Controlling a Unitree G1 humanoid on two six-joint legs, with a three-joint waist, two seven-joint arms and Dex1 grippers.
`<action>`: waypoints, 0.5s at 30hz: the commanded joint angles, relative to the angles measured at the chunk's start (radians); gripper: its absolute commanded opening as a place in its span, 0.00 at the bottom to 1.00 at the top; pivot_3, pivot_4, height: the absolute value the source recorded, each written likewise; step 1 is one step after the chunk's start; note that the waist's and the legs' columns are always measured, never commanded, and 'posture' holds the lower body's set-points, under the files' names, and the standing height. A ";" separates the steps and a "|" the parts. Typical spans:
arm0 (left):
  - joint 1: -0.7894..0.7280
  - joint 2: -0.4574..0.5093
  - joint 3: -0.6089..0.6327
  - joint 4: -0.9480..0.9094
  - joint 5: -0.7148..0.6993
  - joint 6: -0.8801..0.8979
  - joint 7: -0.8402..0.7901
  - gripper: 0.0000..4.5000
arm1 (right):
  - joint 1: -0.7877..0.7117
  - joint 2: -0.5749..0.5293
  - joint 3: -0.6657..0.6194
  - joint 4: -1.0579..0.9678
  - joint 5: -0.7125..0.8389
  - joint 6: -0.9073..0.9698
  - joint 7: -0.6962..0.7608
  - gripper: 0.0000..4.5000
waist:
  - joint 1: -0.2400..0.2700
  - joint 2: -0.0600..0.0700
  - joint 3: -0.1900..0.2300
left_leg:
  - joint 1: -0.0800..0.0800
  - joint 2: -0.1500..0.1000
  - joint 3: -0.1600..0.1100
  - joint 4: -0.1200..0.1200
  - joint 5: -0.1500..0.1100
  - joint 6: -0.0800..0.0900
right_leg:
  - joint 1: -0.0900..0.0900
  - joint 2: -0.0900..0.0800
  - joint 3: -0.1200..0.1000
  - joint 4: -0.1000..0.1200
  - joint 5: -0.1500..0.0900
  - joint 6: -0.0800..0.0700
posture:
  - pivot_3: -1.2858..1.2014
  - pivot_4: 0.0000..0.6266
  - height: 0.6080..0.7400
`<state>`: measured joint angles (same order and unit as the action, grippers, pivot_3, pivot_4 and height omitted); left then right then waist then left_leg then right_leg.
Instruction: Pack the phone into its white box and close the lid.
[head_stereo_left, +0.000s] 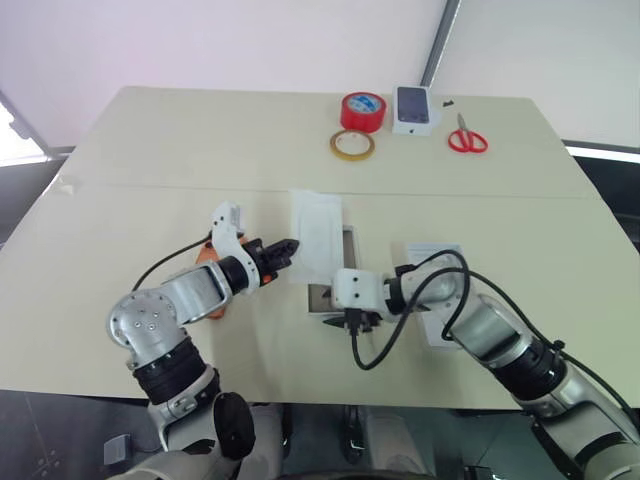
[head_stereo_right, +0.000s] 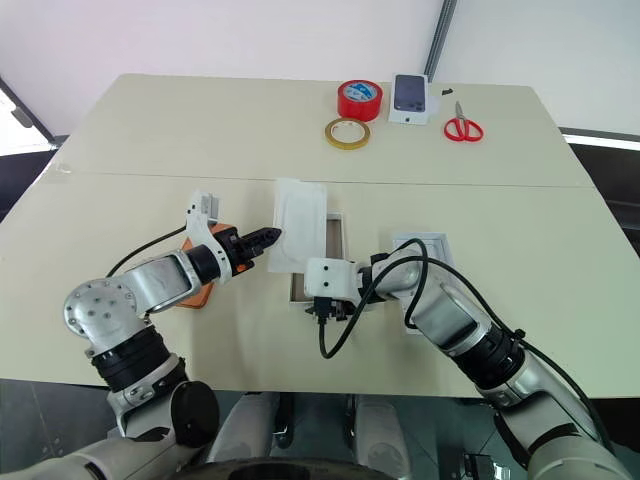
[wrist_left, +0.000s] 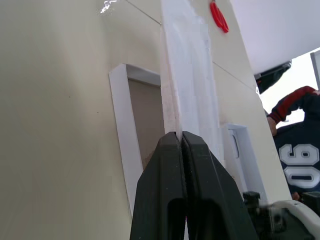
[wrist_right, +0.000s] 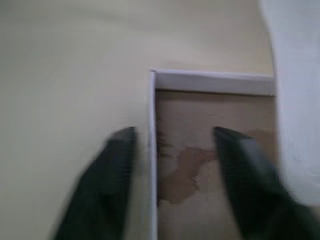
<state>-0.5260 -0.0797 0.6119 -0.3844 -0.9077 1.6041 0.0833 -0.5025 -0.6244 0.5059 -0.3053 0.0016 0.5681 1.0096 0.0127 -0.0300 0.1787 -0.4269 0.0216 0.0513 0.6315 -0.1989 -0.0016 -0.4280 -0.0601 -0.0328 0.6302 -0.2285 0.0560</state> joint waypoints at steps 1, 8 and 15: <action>0.011 -0.023 0.005 -0.036 -0.070 0.010 0.059 0.00 | 0.009 -0.081 -0.120 -0.081 0.046 0.026 0.029 0.78 | 0.002 0.000 0.000 | 0.000 0.000 0.000 0.000 0.000 0.000 | 0.000 0.000 0.000 0.000 0.000 0.000 | 0.52 0.24 1.00; 0.043 -0.036 -0.010 -0.046 -0.162 0.010 0.159 0.00 | 0.032 -0.198 -0.205 -0.084 0.064 0.035 0.048 0.78 | -0.003 -0.001 0.000 | 0.000 -0.001 0.000 0.000 -0.001 0.001 | 0.000 -0.001 0.000 0.000 0.000 0.000 | 0.52 0.24 1.00; 0.062 -0.036 -0.052 -0.020 -0.234 0.010 0.234 0.00 | -0.010 -0.202 -0.247 -0.023 0.064 0.023 0.035 0.78 | 0.001 -0.001 0.000 | 0.000 -0.002 0.000 0.000 -0.001 0.001 | 0.000 -0.001 0.000 0.000 0.000 0.000 | 0.52 0.24 1.00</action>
<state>-0.4635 -0.1131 0.5811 -0.3928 -1.0967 1.6056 0.3050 -0.4867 -0.8137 0.2933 -0.3181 0.0604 0.6025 1.0480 0.0135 -0.0310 0.1791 -0.4269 0.0194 0.0509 0.6315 -0.1994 -0.0007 -0.4278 -0.0615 -0.0327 0.6297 -0.2289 0.0560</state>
